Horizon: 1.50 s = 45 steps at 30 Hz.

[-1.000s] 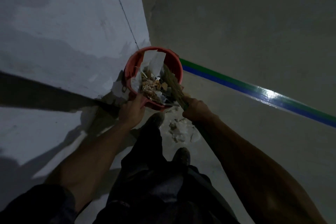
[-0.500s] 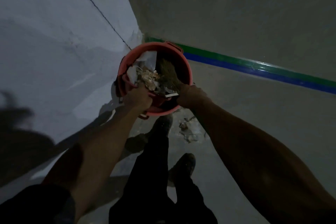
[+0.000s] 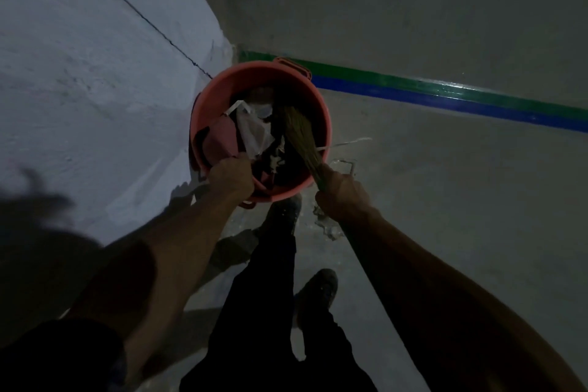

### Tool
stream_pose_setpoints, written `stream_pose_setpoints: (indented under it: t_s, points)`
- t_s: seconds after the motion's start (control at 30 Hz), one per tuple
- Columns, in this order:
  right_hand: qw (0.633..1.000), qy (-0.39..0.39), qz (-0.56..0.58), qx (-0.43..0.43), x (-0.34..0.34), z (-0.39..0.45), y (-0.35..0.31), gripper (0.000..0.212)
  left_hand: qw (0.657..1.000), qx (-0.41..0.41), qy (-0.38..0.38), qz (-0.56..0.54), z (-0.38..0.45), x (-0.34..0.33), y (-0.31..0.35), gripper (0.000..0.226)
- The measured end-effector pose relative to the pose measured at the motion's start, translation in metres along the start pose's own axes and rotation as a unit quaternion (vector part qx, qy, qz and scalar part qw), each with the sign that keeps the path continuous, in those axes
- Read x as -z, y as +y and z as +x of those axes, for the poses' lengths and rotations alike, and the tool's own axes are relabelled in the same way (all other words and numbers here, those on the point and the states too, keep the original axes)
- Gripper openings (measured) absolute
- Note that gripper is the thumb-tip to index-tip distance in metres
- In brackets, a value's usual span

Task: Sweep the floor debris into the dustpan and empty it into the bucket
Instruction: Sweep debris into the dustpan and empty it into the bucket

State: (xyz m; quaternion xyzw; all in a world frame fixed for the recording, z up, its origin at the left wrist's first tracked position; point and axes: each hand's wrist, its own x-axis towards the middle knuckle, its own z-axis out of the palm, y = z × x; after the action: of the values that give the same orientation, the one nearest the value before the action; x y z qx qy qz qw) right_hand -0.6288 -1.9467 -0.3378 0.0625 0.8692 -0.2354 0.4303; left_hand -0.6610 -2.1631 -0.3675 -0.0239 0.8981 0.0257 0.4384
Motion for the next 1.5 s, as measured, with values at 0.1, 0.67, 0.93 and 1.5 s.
stream_pose_setpoints:
  t_s: [0.1,0.67,0.93,1.5]
  points:
    - [0.999,0.011,0.030,-0.011,-0.006,-0.019,0.003,0.053,0.998,0.013,0.001,-0.063,-0.011,0.004,0.001,0.035]
    - [0.995,0.081,0.063,-0.006,-0.025,-0.201,0.040,0.054,0.992,0.002,0.100,-0.080,-0.166,-0.037,-0.006,0.040]
    - [0.926,0.069,0.370,-0.041,-0.086,-0.310,0.112,0.045,0.978,0.010,0.170,-0.120,-0.273,-0.119,0.019,0.040]
    - [0.851,0.101,0.488,-0.163,-0.152,-0.354,0.200,0.055,0.987,-0.098,0.126,0.028,-0.323,-0.188,0.046,0.049]
